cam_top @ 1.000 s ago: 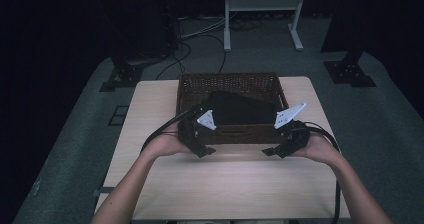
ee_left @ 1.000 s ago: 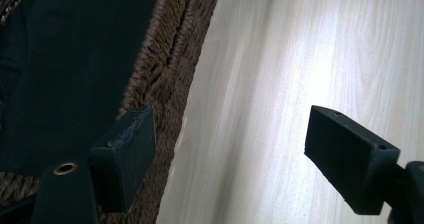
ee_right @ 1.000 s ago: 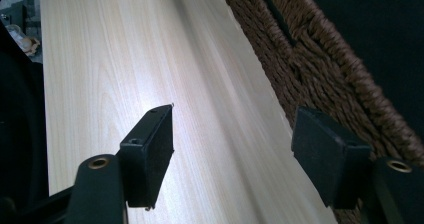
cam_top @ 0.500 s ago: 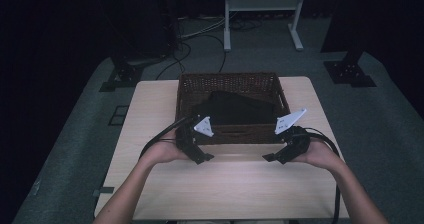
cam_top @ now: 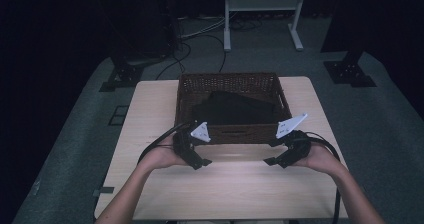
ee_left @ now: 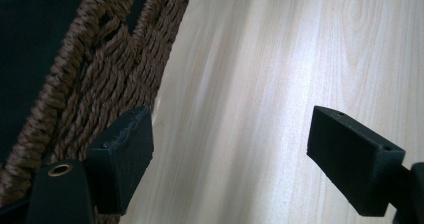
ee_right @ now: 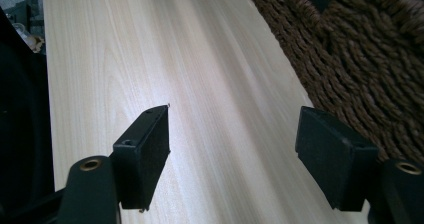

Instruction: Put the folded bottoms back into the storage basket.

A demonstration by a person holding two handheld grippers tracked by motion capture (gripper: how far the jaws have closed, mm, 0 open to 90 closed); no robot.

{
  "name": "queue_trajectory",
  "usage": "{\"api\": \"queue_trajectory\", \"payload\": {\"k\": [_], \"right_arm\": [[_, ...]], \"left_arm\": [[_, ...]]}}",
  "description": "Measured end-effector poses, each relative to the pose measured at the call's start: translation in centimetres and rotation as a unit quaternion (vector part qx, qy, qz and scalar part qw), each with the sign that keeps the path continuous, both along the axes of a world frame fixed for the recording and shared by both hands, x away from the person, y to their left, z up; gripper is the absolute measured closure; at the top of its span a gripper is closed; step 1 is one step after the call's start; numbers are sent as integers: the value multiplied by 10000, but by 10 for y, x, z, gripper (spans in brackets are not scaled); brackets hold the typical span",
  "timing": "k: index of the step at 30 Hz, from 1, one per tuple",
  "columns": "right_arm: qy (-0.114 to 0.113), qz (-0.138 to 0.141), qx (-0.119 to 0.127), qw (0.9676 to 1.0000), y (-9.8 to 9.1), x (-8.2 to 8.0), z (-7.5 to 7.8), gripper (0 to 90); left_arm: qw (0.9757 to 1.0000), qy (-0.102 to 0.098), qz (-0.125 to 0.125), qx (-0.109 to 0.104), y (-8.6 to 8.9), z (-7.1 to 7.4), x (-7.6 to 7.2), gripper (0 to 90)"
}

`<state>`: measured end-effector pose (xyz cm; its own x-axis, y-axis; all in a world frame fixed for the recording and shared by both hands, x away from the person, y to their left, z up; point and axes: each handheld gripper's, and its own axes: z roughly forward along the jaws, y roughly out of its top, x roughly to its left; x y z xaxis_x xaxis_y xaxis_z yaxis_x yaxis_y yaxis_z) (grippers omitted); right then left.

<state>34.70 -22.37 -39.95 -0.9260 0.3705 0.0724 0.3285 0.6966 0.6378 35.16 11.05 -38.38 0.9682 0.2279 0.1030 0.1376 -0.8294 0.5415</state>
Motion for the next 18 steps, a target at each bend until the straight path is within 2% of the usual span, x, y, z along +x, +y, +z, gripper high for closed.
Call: {"api": "queue_trajectory", "payload": {"k": [6,18], "right_arm": [[-14,17,-32,10000,-2,-4,-5,288],[63,-128,-16,9999,-10,-11,-15,288]], "left_arm": [[10000,-1,37,-3,3,-4,-4,171],[9999,16,107,-14,8,-13,-8,162]]}}
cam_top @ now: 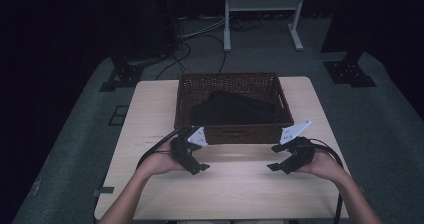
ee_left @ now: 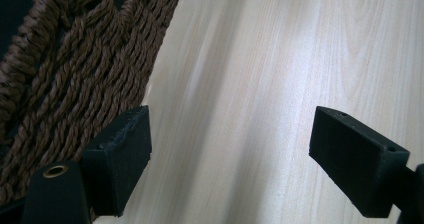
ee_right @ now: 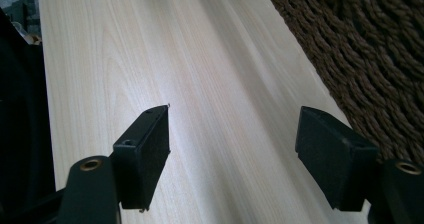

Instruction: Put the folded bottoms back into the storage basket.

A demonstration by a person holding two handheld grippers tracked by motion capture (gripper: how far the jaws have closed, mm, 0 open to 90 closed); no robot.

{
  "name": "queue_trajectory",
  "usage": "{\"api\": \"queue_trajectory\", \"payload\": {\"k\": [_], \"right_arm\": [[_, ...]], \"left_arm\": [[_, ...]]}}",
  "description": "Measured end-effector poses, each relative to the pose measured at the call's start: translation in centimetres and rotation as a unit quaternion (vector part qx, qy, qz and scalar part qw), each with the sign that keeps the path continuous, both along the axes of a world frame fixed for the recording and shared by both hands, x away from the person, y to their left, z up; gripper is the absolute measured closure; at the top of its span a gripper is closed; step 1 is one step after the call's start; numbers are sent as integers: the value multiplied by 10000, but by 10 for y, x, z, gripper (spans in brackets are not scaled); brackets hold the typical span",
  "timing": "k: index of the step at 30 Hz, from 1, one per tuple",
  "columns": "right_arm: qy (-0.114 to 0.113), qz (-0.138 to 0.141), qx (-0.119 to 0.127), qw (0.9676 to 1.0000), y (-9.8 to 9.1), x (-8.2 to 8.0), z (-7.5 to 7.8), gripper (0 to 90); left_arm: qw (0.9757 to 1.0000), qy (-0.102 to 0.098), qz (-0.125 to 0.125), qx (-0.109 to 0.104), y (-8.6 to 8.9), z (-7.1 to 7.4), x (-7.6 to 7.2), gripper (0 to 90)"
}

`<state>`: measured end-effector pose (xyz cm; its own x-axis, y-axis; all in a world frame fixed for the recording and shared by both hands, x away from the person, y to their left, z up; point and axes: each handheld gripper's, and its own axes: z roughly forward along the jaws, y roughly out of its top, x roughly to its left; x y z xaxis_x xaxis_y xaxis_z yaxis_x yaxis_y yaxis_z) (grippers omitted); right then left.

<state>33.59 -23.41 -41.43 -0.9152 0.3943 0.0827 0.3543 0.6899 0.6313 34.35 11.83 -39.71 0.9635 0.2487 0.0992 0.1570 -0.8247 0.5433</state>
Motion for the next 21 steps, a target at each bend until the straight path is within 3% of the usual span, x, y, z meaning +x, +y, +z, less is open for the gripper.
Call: {"api": "queue_trajectory", "payload": {"k": [12,21], "right_arm": [[37,-107,55,9999,-8,-5,-7,288],[72,-199,144,9997,-17,-11,-17,286]], "left_arm": [[9999,9,120,-26,7,-10,-6,157],[9995,53,249,-177,15,-21,-13,147]]}}
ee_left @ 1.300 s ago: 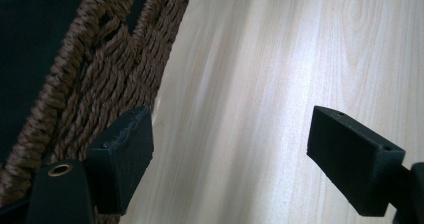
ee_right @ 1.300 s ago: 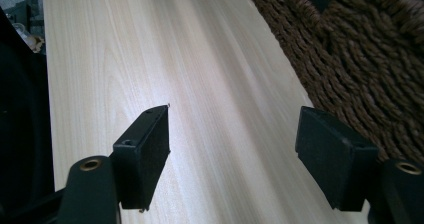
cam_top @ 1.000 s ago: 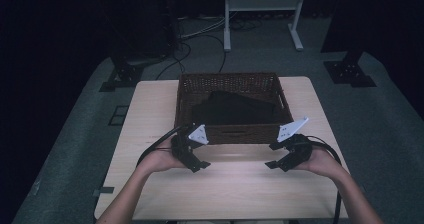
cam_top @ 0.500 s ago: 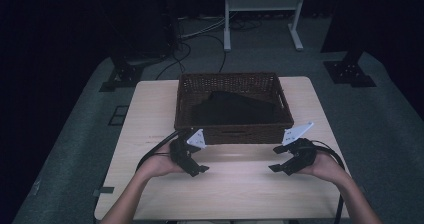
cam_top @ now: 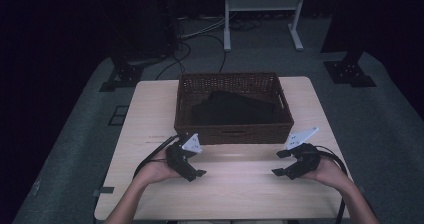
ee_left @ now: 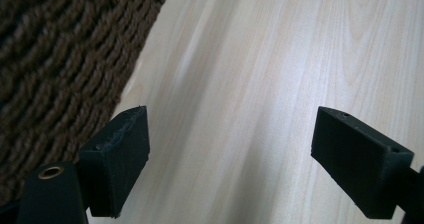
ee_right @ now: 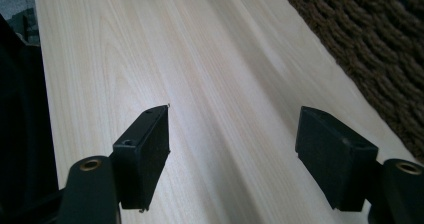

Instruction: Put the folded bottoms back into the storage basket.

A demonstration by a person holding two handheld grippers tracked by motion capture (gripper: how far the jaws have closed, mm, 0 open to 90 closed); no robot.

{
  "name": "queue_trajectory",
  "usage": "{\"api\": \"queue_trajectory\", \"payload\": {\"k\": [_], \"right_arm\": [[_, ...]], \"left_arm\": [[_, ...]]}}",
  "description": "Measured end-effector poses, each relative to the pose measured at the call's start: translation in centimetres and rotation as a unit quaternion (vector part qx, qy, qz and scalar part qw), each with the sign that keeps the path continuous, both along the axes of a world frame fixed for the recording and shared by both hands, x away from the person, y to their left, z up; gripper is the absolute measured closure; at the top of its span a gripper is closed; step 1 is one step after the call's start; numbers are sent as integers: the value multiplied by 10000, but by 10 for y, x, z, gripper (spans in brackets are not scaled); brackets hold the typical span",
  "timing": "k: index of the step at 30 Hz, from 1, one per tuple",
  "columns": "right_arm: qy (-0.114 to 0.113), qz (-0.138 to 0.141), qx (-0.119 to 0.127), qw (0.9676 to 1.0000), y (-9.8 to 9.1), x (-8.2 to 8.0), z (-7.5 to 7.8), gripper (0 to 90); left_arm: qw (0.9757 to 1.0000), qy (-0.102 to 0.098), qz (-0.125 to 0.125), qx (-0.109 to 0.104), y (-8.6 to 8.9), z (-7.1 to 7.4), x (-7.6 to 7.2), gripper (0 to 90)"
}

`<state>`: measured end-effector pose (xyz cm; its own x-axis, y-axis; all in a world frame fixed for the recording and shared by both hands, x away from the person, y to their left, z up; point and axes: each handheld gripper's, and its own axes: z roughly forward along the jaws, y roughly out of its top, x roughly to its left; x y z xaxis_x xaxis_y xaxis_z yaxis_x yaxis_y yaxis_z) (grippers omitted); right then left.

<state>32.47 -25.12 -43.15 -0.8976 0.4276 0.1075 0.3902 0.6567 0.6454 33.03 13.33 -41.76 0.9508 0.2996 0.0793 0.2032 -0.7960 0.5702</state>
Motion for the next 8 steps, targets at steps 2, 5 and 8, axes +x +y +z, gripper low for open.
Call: {"api": "queue_trajectory", "payload": {"k": [2,5,8], "right_arm": [[5,-22,5,10000,-2,-2,-2,282],[-3,-78,53,10000,-5,-6,-4,279],[-22,-106,120,9999,-7,-11,-7,275]], "left_arm": [[10000,8,14,9,1,-3,-2,143],[10000,40,65,-54,4,-8,-4,141],[9999,65,90,-37,8,-12,-8,138]]}}
